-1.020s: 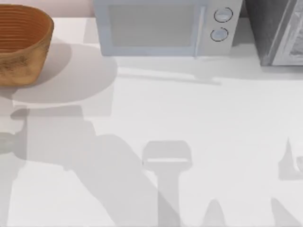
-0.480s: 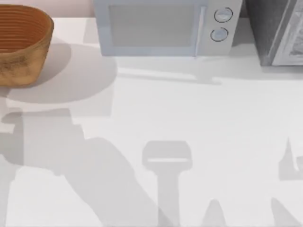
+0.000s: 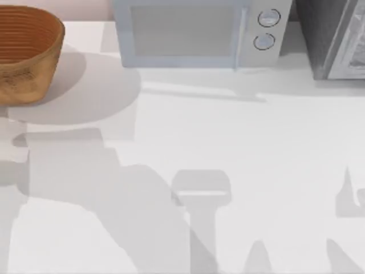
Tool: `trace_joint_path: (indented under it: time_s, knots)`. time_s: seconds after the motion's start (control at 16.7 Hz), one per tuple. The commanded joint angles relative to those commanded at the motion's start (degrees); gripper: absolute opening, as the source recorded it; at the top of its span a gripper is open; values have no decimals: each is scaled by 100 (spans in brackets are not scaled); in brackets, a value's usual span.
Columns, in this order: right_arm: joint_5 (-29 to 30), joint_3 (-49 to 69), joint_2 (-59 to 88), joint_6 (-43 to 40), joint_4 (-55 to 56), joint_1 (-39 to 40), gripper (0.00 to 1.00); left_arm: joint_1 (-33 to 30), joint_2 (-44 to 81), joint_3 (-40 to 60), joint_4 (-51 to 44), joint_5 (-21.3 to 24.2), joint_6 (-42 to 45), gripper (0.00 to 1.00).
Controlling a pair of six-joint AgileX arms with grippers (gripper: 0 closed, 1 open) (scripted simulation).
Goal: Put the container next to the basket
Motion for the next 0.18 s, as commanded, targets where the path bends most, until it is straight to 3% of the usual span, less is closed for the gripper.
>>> trace_joint_path:
  time_s: [0.18]
  knots:
    - [0,0,0,0,0,0,100,-260,-55,41,-128,35,-148,100]
